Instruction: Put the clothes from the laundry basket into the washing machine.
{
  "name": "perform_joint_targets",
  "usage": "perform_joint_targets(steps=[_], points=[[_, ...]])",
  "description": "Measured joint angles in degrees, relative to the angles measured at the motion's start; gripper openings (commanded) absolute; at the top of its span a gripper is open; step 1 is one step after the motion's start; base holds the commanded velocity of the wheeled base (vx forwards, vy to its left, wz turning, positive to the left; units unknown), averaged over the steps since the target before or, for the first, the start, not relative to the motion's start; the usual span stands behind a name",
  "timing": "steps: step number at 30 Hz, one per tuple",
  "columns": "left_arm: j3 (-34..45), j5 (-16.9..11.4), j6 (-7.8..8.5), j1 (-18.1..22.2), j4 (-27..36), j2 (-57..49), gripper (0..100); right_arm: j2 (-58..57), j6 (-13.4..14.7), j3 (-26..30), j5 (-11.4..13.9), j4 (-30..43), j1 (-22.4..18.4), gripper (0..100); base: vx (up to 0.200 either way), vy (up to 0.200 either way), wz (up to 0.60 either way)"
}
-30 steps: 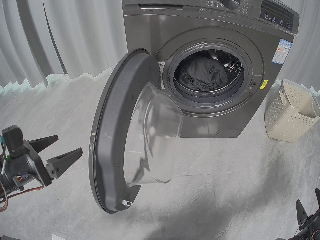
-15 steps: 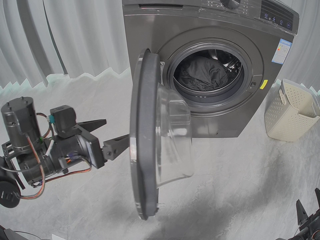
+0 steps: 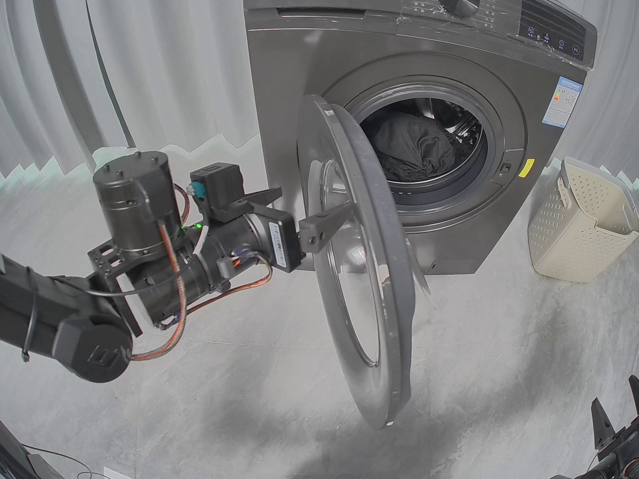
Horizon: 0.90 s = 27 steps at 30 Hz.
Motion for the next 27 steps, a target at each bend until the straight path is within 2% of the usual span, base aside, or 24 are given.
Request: perform_joint_targets(steps=[13, 22, 27], points=[[-16.02, 0.84, -1.66, -0.17, 0.29, 11.12, 100, 0.02, 0.04, 0.00, 0.00, 0.02, 0.02, 100, 0.000, 0.000, 0.00], [-29.22, 5.62, -4.64, 0.63, 0.44, 18.83, 100, 0.02, 0.09, 0.00, 0.00, 0.02, 0.05, 100, 0.000, 0.000, 0.00], [-35.36, 8.79, -6.46, 1.57, 2.57, 22.91, 100, 0.02, 0.09, 0.00, 0.00, 0.02, 0.05, 100, 0.000, 0.000, 0.00]])
